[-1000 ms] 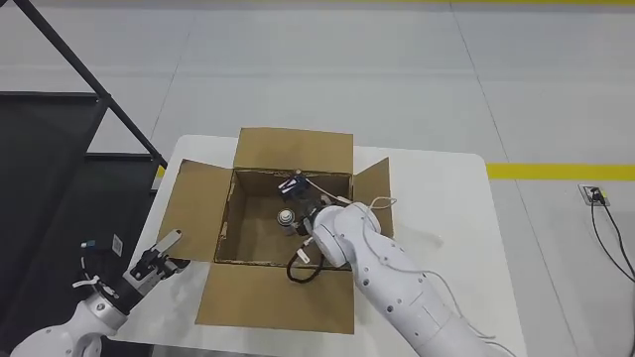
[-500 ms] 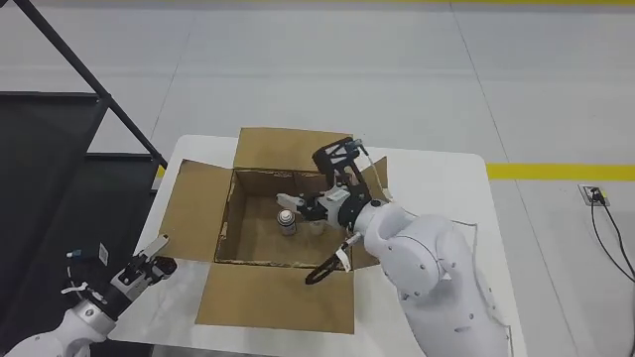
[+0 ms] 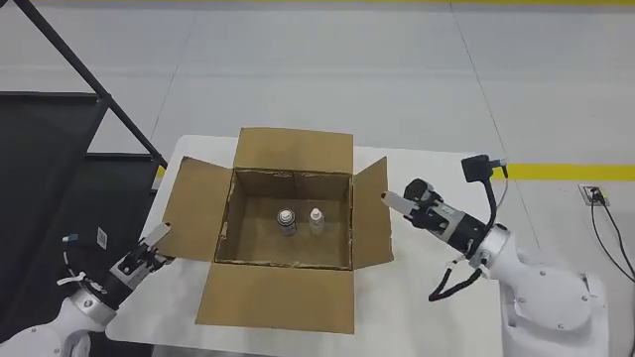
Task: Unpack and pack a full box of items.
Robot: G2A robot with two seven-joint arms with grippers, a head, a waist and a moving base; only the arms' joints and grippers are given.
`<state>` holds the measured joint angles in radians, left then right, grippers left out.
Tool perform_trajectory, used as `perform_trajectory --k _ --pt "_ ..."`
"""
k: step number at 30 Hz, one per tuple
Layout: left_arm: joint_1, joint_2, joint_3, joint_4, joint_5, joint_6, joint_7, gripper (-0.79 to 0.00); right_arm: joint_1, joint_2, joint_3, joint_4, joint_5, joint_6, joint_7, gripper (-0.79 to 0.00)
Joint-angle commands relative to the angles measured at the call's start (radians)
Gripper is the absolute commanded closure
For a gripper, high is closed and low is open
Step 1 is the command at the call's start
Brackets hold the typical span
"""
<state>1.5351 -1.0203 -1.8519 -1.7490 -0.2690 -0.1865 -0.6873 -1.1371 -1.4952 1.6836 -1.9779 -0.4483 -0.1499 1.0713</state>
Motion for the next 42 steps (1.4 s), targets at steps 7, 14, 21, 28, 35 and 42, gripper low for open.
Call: perform_trajectory --k 7,14,21,28,35,42 --pt "-0.012 0.002 0.023 -0.070 0.033 0.008 -0.013 -0.785 0.056 0.027 -0.014 0.143 0.032 0.036 0.118 -0.785" --pt "-0.032 0.003 0.073 -0.135 0.068 0.014 -0.039 -0.785 0.131 0.040 -0.101 0.245 0.107 -0.005 0.174 -0.785" --pt "-0.087 0.002 0.161 -0.138 0.108 0.041 -0.057 -0.785 0.232 0.042 -0.224 0.358 0.138 -0.018 0.166 -0.785" --pt "-0.136 0.000 0.222 -0.111 0.126 0.066 -0.057 -0.785 0.322 0.035 -0.353 0.485 0.131 -0.035 0.084 -0.785" --pt "-0.167 -0.002 0.266 -0.076 0.132 0.083 -0.054 -0.785 0.373 0.030 -0.447 0.570 0.089 -0.055 -0.006 -0.785" --pt "-0.193 -0.003 0.292 -0.051 0.133 0.108 -0.047 -0.785 0.397 0.030 -0.527 0.572 0.004 -0.083 -0.043 -0.785"
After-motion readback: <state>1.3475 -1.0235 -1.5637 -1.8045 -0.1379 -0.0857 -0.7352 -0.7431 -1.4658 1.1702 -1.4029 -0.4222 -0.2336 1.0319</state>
